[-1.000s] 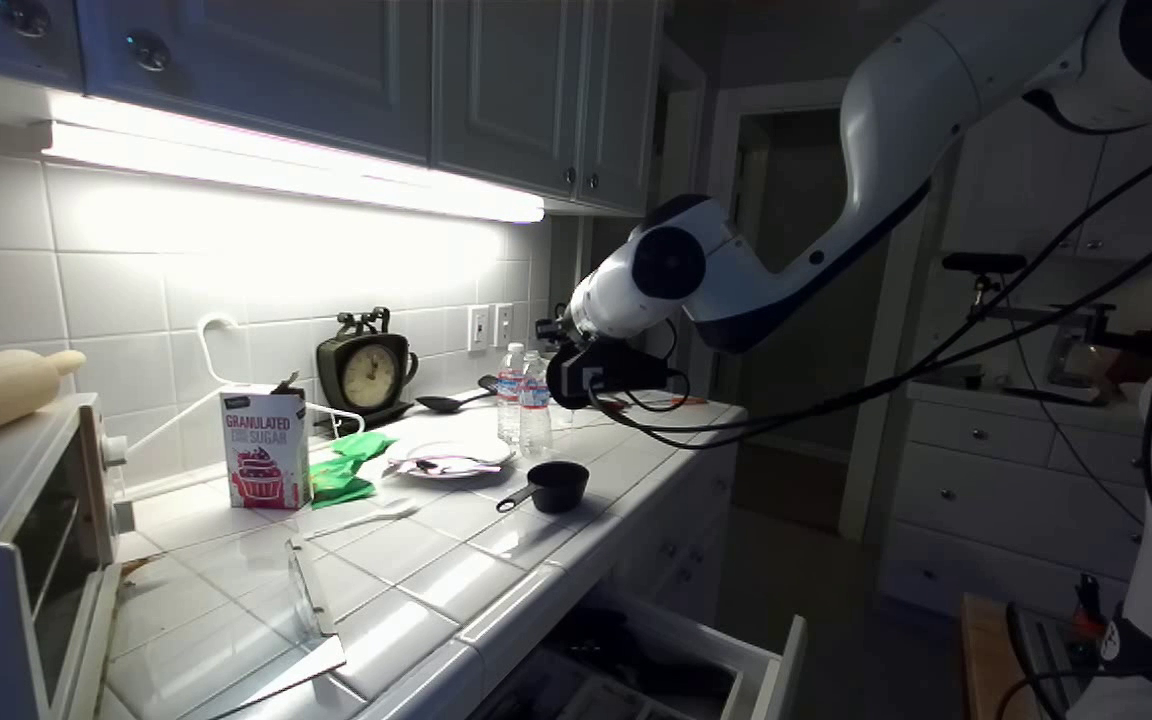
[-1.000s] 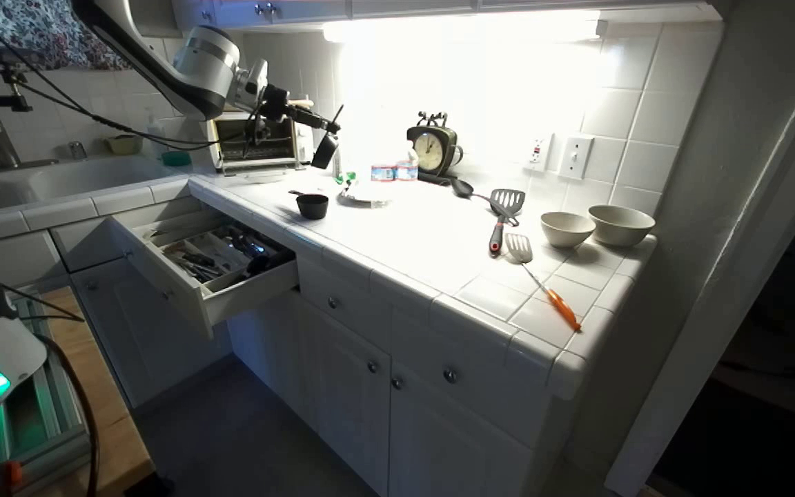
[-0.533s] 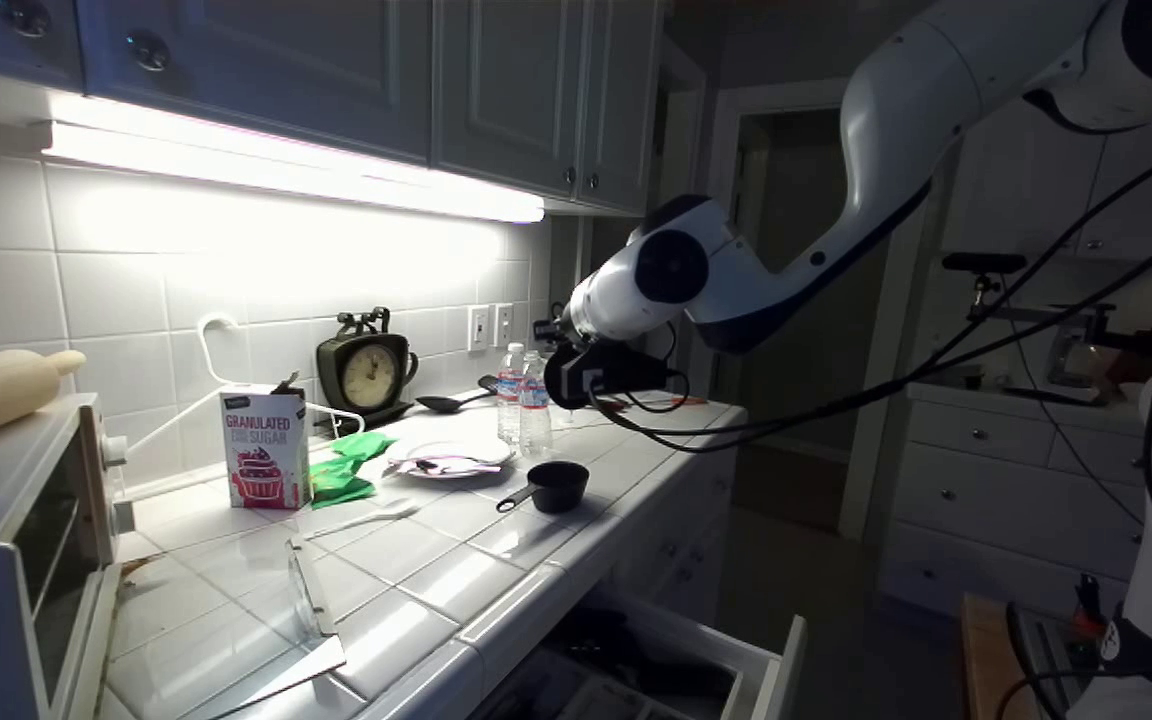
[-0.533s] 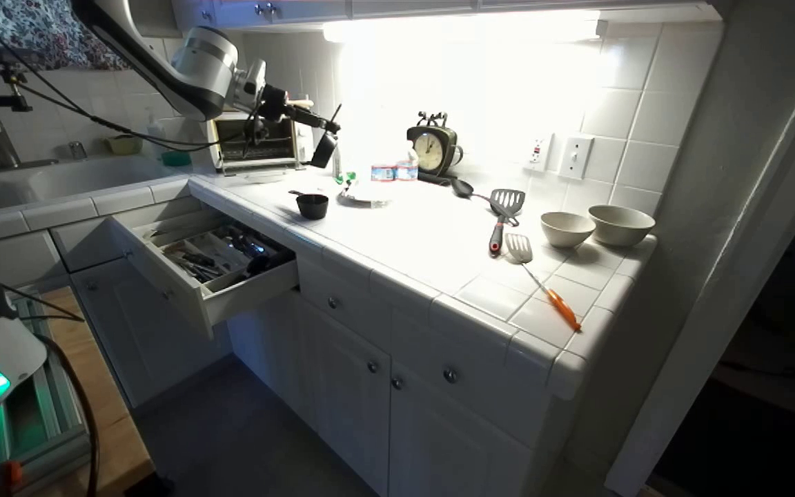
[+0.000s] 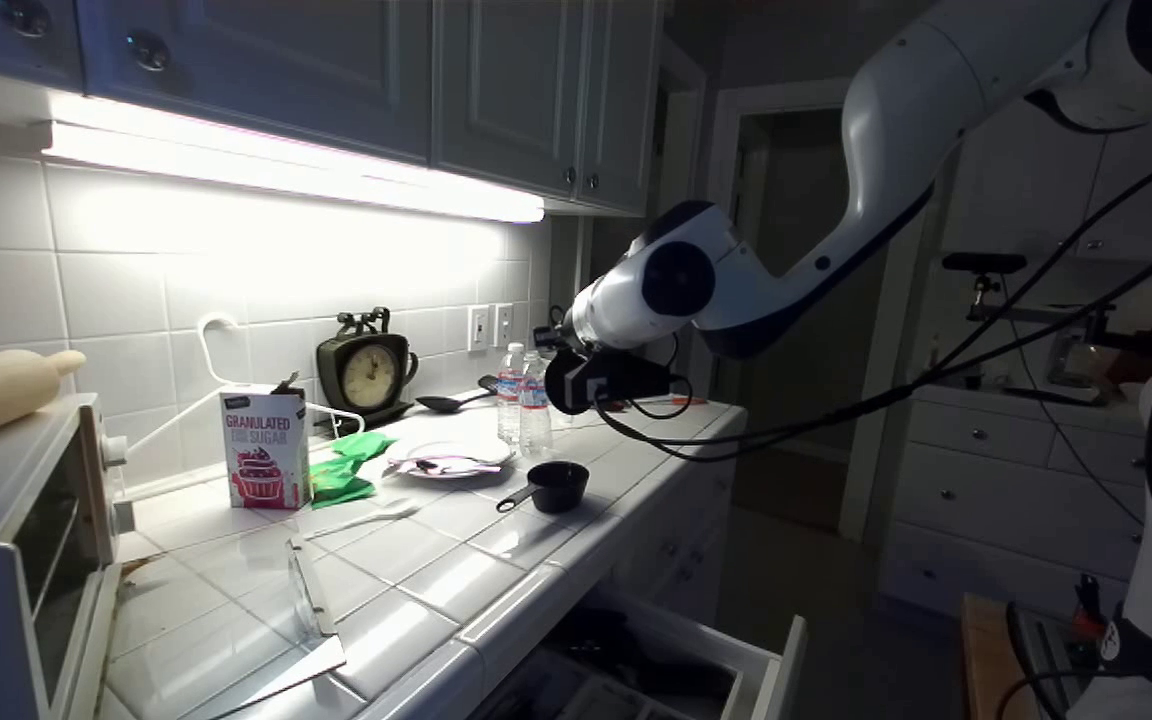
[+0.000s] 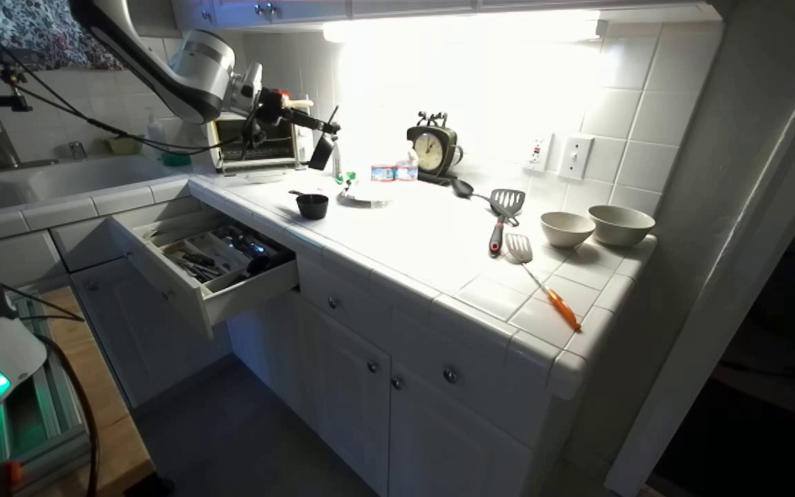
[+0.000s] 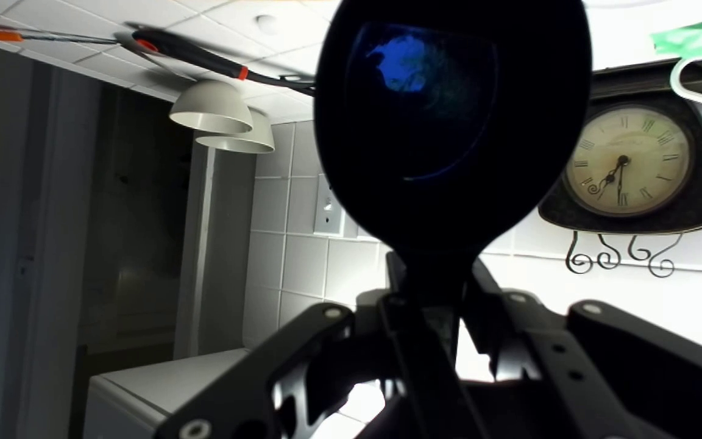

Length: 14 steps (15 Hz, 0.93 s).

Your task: Move the objects from the black scop on the right into the scoop on the left

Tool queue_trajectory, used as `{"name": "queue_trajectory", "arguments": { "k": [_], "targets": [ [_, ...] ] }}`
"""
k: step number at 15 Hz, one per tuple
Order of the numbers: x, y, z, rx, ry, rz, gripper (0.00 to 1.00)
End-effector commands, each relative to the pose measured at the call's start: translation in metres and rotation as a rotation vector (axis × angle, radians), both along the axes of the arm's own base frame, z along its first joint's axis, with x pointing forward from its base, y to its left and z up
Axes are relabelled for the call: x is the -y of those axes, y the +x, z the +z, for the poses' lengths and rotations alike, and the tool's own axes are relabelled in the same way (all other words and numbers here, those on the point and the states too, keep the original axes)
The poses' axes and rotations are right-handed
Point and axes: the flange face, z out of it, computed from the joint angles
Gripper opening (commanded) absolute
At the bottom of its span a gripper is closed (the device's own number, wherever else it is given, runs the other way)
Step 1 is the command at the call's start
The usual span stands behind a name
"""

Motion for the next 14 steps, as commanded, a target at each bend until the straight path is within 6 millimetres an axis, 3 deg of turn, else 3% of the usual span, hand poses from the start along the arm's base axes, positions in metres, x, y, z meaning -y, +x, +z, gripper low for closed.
{"name": "queue_trajectory", "arguments": {
  "k": [1, 14],
  "targets": [
    [-0.0003, -0.0113, 0.003, 0.041, -0.023, 0.009, 0.06],
    [-0.0085, -0.0157, -0.0022, 0.065, -0.065, 0.027, 0.06]
  ]
}}
